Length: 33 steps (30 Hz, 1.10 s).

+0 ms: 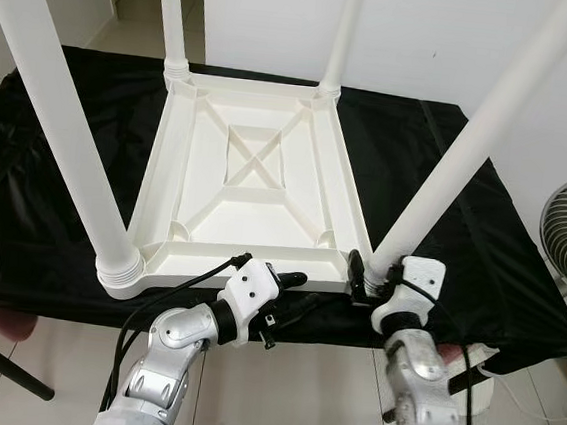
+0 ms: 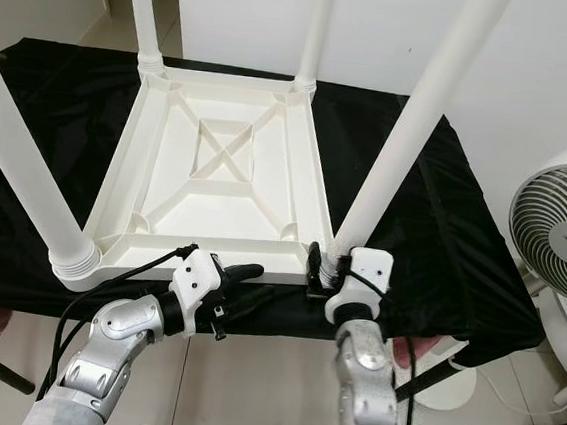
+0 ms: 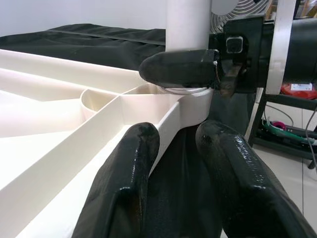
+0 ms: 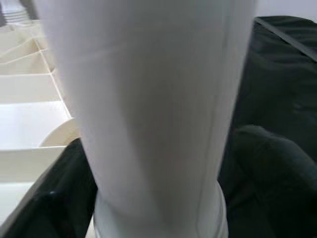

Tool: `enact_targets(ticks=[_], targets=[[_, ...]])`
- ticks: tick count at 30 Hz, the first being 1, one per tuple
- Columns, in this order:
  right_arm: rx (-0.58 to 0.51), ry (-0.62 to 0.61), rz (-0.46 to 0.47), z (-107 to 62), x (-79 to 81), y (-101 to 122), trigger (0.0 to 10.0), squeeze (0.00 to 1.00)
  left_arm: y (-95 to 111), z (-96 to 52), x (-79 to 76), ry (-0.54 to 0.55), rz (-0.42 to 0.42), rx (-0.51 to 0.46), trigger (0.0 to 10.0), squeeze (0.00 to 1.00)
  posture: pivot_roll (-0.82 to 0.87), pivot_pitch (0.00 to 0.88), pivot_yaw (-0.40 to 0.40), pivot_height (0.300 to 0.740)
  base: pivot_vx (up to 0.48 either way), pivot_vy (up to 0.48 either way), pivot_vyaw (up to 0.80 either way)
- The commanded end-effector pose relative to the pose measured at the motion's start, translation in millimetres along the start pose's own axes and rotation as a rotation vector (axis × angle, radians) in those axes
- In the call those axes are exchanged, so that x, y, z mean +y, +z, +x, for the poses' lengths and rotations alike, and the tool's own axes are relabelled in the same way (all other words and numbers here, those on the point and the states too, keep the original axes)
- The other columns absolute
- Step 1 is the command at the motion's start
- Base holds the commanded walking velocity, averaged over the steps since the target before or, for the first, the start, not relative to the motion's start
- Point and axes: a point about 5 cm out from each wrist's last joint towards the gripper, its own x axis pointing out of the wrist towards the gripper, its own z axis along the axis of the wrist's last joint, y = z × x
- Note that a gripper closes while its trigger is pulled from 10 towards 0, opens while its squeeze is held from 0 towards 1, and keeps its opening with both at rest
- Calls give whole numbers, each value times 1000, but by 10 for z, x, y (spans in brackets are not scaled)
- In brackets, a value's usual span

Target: Building children table

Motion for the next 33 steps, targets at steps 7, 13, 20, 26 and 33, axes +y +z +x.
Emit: enact_targets(ticks=[7, 13, 20, 26, 33], targets=[[2, 311, -117, 160, -185, 138, 10000, 0, -16, -1, 128, 178, 2, 16, 10000, 0, 74, 36, -41, 740, 0, 0, 0], [-4, 437, -110, 200, -148, 162, 10000, 0, -8, 8, 153, 180, 7, 14, 10000, 0, 74, 28, -37, 740, 0, 0, 0], [42, 583, -143, 229, -58, 70, 1569, 0, 8, 26, 170, 180, 14, 9, 10000, 0, 83, 23, -40, 740, 0, 0, 0], [87, 645, -149, 226, -94, -16, 0, 0, 13, 16, 175, 188, 16, 8, 10000, 0, 88, 24, -43, 740, 0, 0, 0], [76, 597, -130, 242, -152, -25, 0, 0, 11, 20, 171, 187, 14, 7, 10000, 0, 87, 25, -44, 740, 0, 0, 0]])
